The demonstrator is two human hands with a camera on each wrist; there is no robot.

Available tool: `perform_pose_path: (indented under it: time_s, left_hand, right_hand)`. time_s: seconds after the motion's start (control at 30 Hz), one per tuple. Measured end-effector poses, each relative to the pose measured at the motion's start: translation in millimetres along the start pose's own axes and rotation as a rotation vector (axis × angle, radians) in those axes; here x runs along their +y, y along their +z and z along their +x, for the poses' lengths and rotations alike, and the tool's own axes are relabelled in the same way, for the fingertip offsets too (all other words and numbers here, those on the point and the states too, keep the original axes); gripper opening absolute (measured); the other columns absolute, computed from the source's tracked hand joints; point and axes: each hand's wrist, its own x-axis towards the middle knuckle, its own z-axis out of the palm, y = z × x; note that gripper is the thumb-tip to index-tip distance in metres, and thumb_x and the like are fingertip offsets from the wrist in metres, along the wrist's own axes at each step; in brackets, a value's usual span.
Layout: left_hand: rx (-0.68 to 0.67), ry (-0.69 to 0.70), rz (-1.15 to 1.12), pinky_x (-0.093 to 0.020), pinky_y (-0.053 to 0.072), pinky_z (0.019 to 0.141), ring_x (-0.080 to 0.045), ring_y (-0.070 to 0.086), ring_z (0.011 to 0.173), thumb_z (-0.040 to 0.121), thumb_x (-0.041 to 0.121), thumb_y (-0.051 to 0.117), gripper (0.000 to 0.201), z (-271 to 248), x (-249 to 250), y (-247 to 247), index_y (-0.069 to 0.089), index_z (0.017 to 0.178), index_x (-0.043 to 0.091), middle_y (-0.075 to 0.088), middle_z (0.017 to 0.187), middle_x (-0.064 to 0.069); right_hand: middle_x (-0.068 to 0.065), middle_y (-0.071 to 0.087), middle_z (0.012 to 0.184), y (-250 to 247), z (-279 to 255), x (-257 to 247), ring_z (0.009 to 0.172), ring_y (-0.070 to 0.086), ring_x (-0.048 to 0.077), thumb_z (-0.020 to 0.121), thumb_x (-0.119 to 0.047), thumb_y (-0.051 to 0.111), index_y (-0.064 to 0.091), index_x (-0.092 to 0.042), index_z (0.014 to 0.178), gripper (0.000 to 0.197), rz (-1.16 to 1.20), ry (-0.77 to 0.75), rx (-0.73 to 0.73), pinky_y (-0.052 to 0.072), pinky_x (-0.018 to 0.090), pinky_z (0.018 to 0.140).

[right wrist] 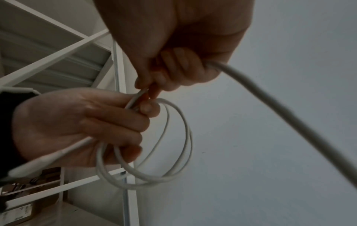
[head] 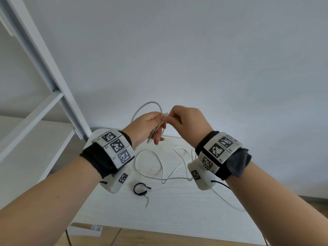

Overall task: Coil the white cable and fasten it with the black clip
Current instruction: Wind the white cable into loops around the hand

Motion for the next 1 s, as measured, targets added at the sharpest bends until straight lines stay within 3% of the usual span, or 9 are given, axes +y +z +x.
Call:
perform_pose_path:
  time_s: [0.17,0.33,0.43,0.5,0.57,0.67,0.83,1.0]
  left_hand:
    - [-0.009,-0.034,-0.144,-0.028,0.051,0.054,-0.010,0.034,0.037,0.101,0.021,0.032,0.032,-3.7,3.9,5.0,0.050,0.080,0.007,0.036,0.043,0.005]
    - [-0.037,-0.028,-0.224,-0.017,0.025,0.035,-0.004,0.026,0.033,0.099,0.034,0.034,0.036,-4.6,4.5,7.0,0.053,0.082,0.008,0.047,0.048,0.005]
    - [-0.073,-0.019,-0.282,-0.015,0.017,0.034,-0.003,0.025,0.034,0.099,0.033,0.037,0.033,-4.1,6.5,5.1,0.053,0.083,0.008,0.044,0.047,0.008]
    - [-0.079,-0.017,-0.340,-0.014,0.016,0.034,-0.002,0.024,0.035,0.098,0.032,0.038,0.031,-3.8,8.6,0.9,0.053,0.083,0.010,0.035,0.045,0.010]
    - [-0.071,-0.031,-0.459,-0.013,0.017,0.033,-0.001,0.024,0.034,0.097,0.032,0.039,0.029,-1.8,12.4,-8.0,0.052,0.081,0.011,0.031,0.044,0.011]
    - [-0.054,-0.044,-0.647,-0.011,0.020,0.030,0.000,0.026,0.032,0.095,0.033,0.038,0.028,2.5,19.1,-28.7,0.050,0.080,0.013,0.032,0.041,0.009]
    - [-0.017,0.049,-0.869,-0.012,0.025,0.031,-0.004,0.031,0.032,0.097,0.037,0.033,0.031,8.8,31.9,-71.5,0.049,0.079,0.017,0.036,0.041,0.007]
    - [0.023,0.110,-0.897,-0.015,0.028,0.033,-0.005,0.033,0.034,0.097,0.038,0.034,0.033,12.3,39.8,-93.0,0.050,0.078,0.018,0.038,0.042,0.007]
  right_hand:
    - [-0.009,0.046,0.055,-4.2,2.9,3.2,0.052,0.044,0.010,0.078,-0.045,0.065,0.049,-0.016,0.074,0.033,0.043,0.031,0.121,0.040,0.029,0.054]
    - [-0.004,0.048,0.059,-6.9,6.0,11.0,0.053,0.042,0.012,0.073,-0.045,0.070,0.046,-0.015,0.076,0.039,0.094,0.051,0.158,0.037,0.024,0.053]
    - [-0.004,0.049,0.060,-4.4,9.2,16.1,0.054,0.042,0.011,0.075,-0.048,0.067,0.049,-0.015,0.073,0.038,0.132,0.101,0.146,0.037,0.022,0.054]
    - [-0.005,0.048,0.058,-1.7,8.9,22.0,0.054,0.043,0.012,0.080,-0.048,0.061,0.051,-0.014,0.071,0.036,0.218,0.140,0.077,0.042,0.028,0.056]
    - [-0.005,0.050,0.055,2.0,4.8,32.2,0.051,0.045,0.011,0.087,-0.040,0.054,0.051,-0.016,0.066,0.032,0.367,0.186,-0.012,0.047,0.031,0.058]
    - [-0.009,0.047,0.049,9.7,-6.3,52.7,0.044,0.042,0.005,0.092,-0.027,0.050,0.050,-0.021,0.061,0.031,0.483,0.229,-0.107,0.047,0.027,0.057]
    - [-0.005,0.045,0.051,20.1,-26.5,83.7,0.044,0.041,0.005,0.091,-0.018,0.050,0.054,-0.019,0.063,0.029,0.393,0.283,-0.191,0.045,0.027,0.059]
    - [-0.003,0.047,0.053,18.0,-32.5,99.0,0.051,0.042,0.013,0.091,-0.019,0.050,0.055,-0.017,0.065,0.026,0.285,0.313,-0.154,0.042,0.026,0.060]
